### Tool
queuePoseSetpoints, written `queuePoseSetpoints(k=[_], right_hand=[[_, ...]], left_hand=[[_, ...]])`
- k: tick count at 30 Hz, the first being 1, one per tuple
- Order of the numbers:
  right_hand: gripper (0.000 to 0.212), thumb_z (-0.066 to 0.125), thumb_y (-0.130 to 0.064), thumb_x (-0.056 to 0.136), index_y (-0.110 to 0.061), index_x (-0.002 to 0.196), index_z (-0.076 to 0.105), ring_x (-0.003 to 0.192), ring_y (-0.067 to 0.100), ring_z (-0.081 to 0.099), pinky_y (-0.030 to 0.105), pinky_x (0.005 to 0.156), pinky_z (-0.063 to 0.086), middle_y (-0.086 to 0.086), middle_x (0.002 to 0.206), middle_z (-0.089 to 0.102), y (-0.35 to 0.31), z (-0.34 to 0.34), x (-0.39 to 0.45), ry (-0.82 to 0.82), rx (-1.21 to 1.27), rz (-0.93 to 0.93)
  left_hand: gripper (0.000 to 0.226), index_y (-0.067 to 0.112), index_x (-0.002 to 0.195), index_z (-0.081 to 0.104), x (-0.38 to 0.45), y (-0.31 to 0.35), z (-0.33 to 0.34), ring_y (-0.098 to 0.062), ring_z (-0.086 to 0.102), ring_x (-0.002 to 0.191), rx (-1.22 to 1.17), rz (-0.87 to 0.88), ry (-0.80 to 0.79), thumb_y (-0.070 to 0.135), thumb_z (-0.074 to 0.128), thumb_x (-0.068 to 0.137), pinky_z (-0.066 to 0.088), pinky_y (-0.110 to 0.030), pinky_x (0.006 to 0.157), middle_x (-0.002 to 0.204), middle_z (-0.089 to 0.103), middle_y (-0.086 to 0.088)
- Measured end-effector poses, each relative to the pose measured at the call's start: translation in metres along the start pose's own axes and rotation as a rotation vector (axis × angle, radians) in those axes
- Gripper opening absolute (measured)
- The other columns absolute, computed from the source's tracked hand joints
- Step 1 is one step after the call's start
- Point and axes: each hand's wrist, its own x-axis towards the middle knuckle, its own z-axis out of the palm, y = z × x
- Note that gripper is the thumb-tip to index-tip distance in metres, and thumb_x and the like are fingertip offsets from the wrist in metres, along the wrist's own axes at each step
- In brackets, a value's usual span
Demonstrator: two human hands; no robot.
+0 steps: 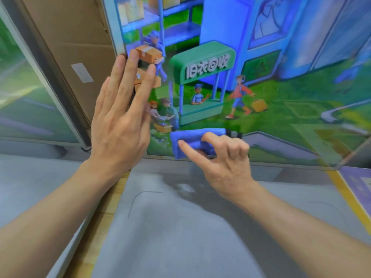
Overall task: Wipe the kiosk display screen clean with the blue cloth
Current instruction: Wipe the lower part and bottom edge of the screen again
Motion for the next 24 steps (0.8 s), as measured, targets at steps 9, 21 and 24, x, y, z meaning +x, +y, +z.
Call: queuePoseSetpoints(k=[9, 21, 24], right_hand=[[0.045, 0.064, -0.015, 0.089, -0.039, 0.127, 0.066, 0.1, 0.02, 0.046, 0.033, 0.087, 0.035, 0.0, 0.122, 0.046, 0.031, -0.013, -0.054, -0.206, 0.043, -0.226], [0.044, 0.043, -0.01, 0.104, -0.041, 0.119, 0.07, 0.095, 0.021, 0.042, 0.037, 0.082, 0.03, -0.002, 0.113, 0.045, 0.031, -0.021, -0.024, -0.019, 0.01, 0.158], [0.04, 0.051, -0.012, 0.101, -0.041, 0.12, 0.07, 0.097, 0.02, 0.043, 0.035, 0.084, 0.031, -0.002, 0.117, 0.046, 0.026, -0.016, -0.037, -0.088, 0.05, 0.059]], left_hand=[[0.059, 0.01, 0.152, 0.029, -0.008, 0.04, 0.018, -0.034, 0.019, 0.148, -0.117, 0.054, -0.02, 0.002, 0.049, 0.097, 0.022, -0.045, 0.12, 0.157, 0.025, -0.017], [0.059, 0.017, 0.154, 0.028, -0.017, 0.045, 0.032, -0.032, 0.016, 0.149, -0.009, 0.121, -0.104, 0.014, 0.052, 0.1, 0.023, -0.046, 0.12, 0.159, 0.014, -0.007], [0.058, 0.016, 0.153, 0.029, -0.017, 0.045, 0.033, -0.035, 0.018, 0.149, -0.003, 0.118, -0.105, 0.014, 0.052, 0.1, 0.025, -0.049, 0.119, 0.159, 0.017, -0.01]])
